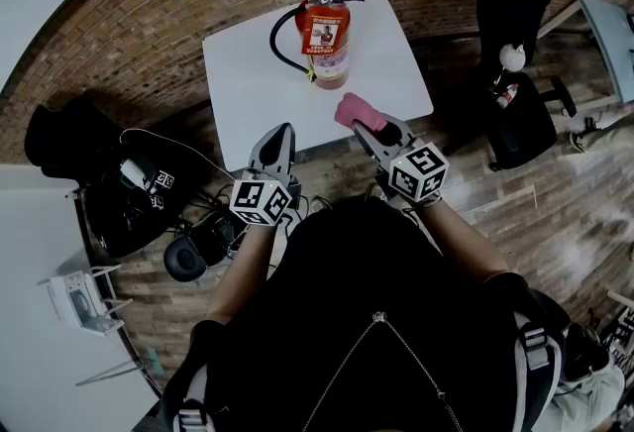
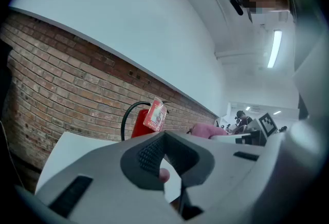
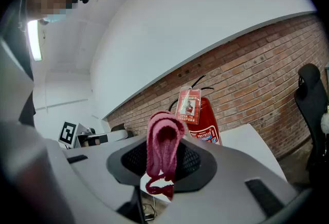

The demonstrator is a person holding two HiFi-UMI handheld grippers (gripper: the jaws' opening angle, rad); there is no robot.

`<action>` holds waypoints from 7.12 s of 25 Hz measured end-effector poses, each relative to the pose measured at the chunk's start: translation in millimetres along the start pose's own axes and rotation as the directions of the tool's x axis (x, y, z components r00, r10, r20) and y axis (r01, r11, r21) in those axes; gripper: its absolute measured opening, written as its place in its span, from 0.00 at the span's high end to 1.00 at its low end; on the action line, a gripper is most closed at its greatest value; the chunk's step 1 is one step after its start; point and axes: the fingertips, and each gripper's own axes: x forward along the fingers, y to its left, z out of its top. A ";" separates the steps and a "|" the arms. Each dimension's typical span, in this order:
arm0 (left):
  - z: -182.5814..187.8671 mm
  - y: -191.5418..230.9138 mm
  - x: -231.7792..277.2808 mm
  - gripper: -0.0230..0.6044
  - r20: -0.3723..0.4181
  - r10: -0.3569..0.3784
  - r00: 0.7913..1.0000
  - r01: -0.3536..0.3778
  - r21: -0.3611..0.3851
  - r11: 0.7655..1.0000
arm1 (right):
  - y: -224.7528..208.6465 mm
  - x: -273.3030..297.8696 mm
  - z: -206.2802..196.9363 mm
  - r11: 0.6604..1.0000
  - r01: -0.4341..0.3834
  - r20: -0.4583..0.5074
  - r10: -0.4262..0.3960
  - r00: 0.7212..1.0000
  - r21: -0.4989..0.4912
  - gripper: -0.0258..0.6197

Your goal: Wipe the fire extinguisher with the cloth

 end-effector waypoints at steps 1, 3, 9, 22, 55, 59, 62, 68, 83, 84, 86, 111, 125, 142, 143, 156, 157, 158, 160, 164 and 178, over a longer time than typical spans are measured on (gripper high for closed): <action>0.3 -0.1 -0.4 0.96 -0.002 -0.002 1.000 0.002 0.002 1.000 | 0.5 0.0 -0.8 1.000 0.004 -0.003 -0.004 1.000 -0.001 0.78; 0.6 0.1 -1.0 0.96 -0.008 -0.003 1.000 0.003 0.008 1.000 | 1.1 0.3 -2.3 1.000 0.011 -0.009 -0.011 1.000 -0.002 0.78; -0.6 6.4 -3.3 0.96 -0.015 0.010 1.000 -0.010 0.016 1.000 | -1.3 4.7 -5.7 0.999 0.033 -0.024 -0.032 0.999 0.009 0.78; -11.9 37.4 -14.3 0.96 -0.038 -0.005 0.999 0.005 -0.004 1.000 | -7.1 20.2 -15.9 0.983 0.111 -0.016 -0.110 0.994 0.144 0.78; -14.0 55.2 75.1 0.96 -0.018 0.370 0.929 -0.370 -0.009 0.929 | -180.1 87.9 23.0 0.867 -0.116 0.030 0.116 0.993 0.484 0.78; -20.7 57.3 69.2 0.96 -0.028 0.416 0.909 -0.416 0.002 0.909 | -183.8 103.8 29.7 0.835 -0.183 0.050 0.185 0.982 0.519 0.78; -27.8 63.4 63.7 0.96 -0.037 0.435 0.900 -0.436 -0.007 0.900 | -177.8 113.7 37.7 0.821 -0.230 0.068 0.228 0.971 0.522 0.78; -36.4 68.8 68.5 0.95 -0.050 0.406 0.912 -0.407 -0.012 0.913 | -179.9 126.9 29.3 0.829 -0.209 0.038 0.221 0.974 0.519 0.78; -47.6 75.0 60.3 0.95 -0.061 0.431 0.900 -0.433 -0.025 0.901 | -210.4 140.5 -22.6 0.816 -0.090 -0.057 0.149 0.987 0.571 0.78; -47.6 75.0 59.1 0.96 -0.060 0.434 0.899 -0.436 -0.023 0.900 | -212.5 141.4 -27.1 0.816 -0.084 -0.065 0.146 0.987 0.571 0.78; -47.9 75.5 56.8 0.96 -0.060 0.441 0.896 -0.442 -0.020 0.897 | -216.3 143.0 -36.0 0.818 -0.069 -0.081 0.140 0.987 0.572 0.78; -59.2 66.0 45.7 0.95 -0.066 0.480 0.875 -0.483 -0.044 0.874 | -253.2 160.5 -116.0 0.843 0.099 -0.263 0.052 0.963 0.529 0.78; -80.0 71.5 28.3 0.96 -0.095 0.519 0.849 -0.525 -0.045 0.850 | -268.0 167.7 -154.4 0.848 0.198 -0.358 -0.011 0.934 0.492 0.78; -83.8 80.7 11.5 0.96 -0.115 0.537 0.836 -0.544 -0.037 0.838 | -287.7 178.7 -204.2 0.806 0.313 -0.448 -0.067 0.892 0.502 0.78; -82.8 81.6 10.7 0.95 -0.114 0.537 0.836 -0.544 -0.035 0.839 | -289.7 180.0 -206.9 0.803 0.321 -0.452 -0.074 0.889 0.501 0.78; -63.2 130.0 -6.6 0.96 -0.161 0.506 0.847 -0.513 0.000 0.859 | -305.6 186.3 -259.7 0.756 0.481 -0.548 -0.196 0.813 0.443 0.78; -60.9 134.4 -6.9 0.95 -0.164 0.501 0.850 -0.507 0.003 0.862 | -305.9 186.3 -263.0 0.749 0.492 -0.551 -0.205 0.809 0.443 0.78; -59.4 138.7 -7.3 0.96 -0.170 0.495 0.852 -0.501 0.009 0.865 | -305.6 186.2 -266.3 0.742 0.501 -0.553 -0.212 0.806 0.445 0.78; -58.1 147.6 -7.4 0.95 -0.185 0.484 0.855 -0.489 0.017 0.872 | -304.6 186.2 -271.3 0.730 0.515 -0.554 -0.225 0.802 0.449 0.78; -56.9 163.6 -4.0 0.96 -0.207 0.460 0.863 -0.469 0.006 0.883 | -304.5 187.1 -271.5 0.717 0.532 -0.546 -0.251 0.800 0.451 0.78; -40.8 174.8 64.9 0.96 -0.239 0.290 0.927 -0.284 0.060 0.957 | -273.9 166.2 -274.0 0.585 0.534 -0.457 -0.290 0.841 0.611 0.78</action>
